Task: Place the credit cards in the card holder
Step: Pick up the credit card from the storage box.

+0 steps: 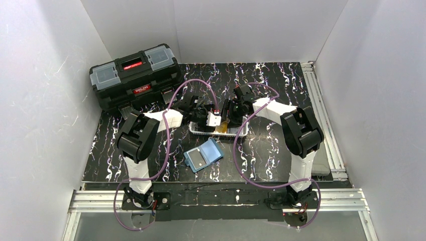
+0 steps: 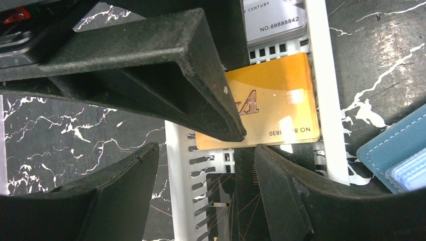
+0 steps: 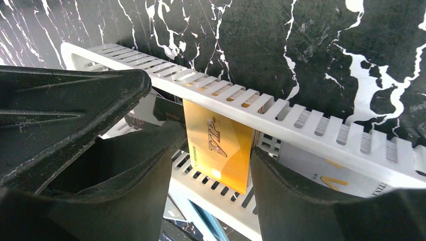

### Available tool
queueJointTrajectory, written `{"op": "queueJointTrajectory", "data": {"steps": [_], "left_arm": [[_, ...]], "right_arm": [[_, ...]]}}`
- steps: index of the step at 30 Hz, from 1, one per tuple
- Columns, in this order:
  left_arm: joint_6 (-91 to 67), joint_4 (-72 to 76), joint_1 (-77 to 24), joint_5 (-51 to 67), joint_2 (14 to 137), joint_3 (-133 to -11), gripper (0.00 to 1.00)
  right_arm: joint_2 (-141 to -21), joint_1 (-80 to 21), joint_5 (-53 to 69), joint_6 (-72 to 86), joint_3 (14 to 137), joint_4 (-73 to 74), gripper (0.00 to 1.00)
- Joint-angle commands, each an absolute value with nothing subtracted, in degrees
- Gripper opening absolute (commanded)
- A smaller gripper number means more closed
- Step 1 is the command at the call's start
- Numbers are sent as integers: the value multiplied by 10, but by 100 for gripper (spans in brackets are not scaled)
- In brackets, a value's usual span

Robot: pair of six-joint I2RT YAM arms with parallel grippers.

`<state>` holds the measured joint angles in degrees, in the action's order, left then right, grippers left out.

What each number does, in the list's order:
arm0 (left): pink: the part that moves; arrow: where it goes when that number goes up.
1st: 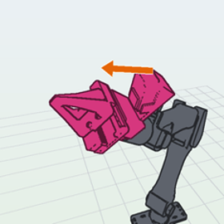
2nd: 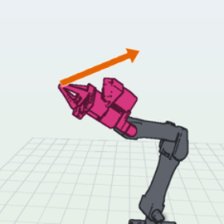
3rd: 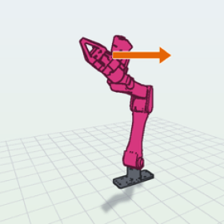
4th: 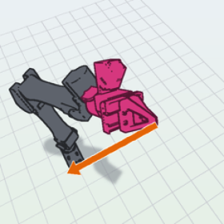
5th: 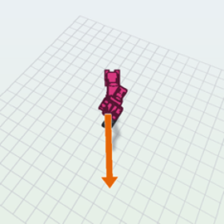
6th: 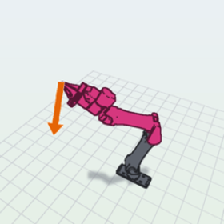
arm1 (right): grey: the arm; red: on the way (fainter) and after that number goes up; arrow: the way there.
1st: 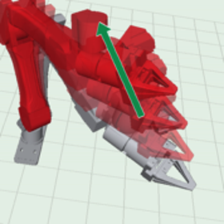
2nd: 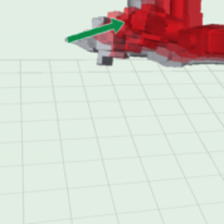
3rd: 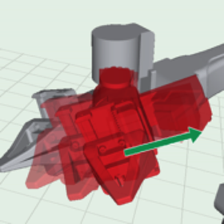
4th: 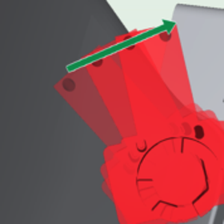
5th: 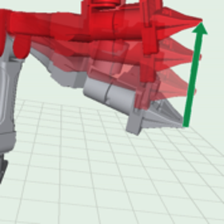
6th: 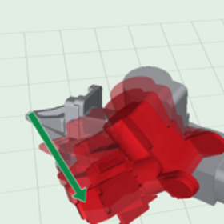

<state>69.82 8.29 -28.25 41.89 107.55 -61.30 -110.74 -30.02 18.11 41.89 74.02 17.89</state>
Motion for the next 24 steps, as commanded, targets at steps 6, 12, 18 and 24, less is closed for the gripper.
{"op": "queueJointTrajectory", "data": {"steps": [6, 12, 18, 24], "left_arm": [[699, 69, -283, 433, 1054, -627, 68], [698, 75, -281, 435, 1057, -624, 68], [696, 67, -281, 442, 1059, -631, 68], [701, 42, -281, 444, 1048, -640, 68]], "right_arm": [[-1120, -299, 206, 429, 745, 157, 64], [-1126, -299, 214, 433, 741, 150, 63], [-1121, -299, 214, 432, 726, 144, 63], [-1122, -298, 213, 433, 724, 142, 63]]}}
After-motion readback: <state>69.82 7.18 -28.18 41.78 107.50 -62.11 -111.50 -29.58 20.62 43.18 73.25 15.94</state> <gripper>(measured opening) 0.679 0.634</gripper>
